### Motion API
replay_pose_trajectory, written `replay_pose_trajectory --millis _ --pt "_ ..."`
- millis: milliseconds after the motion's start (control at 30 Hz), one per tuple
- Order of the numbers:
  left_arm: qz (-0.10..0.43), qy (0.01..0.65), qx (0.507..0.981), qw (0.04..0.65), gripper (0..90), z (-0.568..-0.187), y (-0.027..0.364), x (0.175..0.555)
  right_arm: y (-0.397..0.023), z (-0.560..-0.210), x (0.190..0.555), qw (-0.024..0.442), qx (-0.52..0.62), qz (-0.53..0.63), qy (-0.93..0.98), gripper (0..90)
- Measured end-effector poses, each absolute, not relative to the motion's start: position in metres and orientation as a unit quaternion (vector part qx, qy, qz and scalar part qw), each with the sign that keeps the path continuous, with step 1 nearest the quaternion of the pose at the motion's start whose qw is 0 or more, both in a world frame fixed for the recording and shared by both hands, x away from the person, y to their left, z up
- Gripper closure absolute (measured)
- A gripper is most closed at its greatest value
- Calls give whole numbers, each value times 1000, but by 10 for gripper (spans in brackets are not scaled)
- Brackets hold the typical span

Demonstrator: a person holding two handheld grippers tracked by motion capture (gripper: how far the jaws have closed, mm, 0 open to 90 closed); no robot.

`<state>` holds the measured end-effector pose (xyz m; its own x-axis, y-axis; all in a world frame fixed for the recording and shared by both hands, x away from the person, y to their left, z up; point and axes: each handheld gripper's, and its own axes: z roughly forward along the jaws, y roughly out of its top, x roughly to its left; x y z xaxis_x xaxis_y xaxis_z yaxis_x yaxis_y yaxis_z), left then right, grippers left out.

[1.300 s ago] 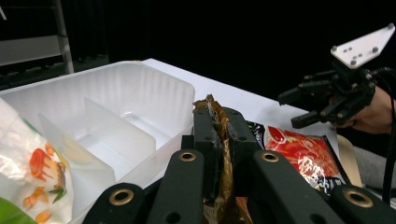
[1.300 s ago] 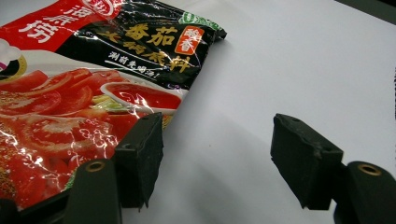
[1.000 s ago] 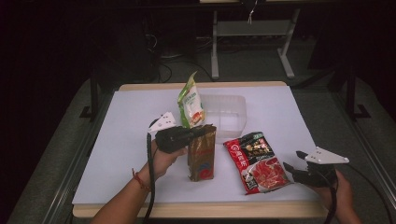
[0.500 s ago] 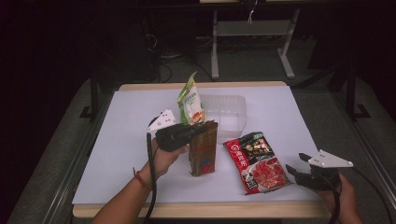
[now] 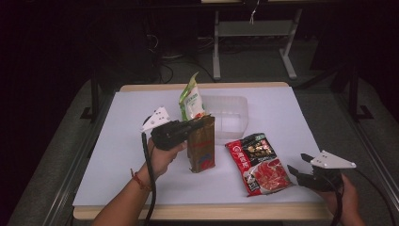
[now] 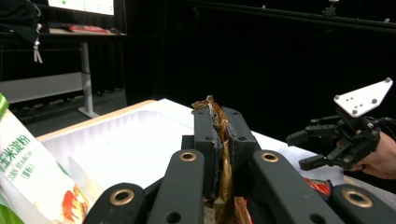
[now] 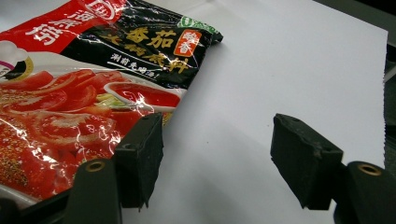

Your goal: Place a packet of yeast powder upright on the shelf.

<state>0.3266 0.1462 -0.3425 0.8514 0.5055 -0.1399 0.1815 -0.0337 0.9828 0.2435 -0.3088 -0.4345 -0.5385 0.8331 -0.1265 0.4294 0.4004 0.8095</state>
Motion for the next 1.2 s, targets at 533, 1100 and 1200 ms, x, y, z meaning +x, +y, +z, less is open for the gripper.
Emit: replay_pose_trajectory --millis 533,1100,1200 --pt "161 252 677 673 855 -303 133 348 -311 -436 243 267 406 374 790 336" --pt "217 298 679 635 854 -297 103 401 -313 -437 242 267 407 374 790 336" --pt "227 299 684 625 854 -297 93 409 -313 -437 242 266 408 374 789 336"
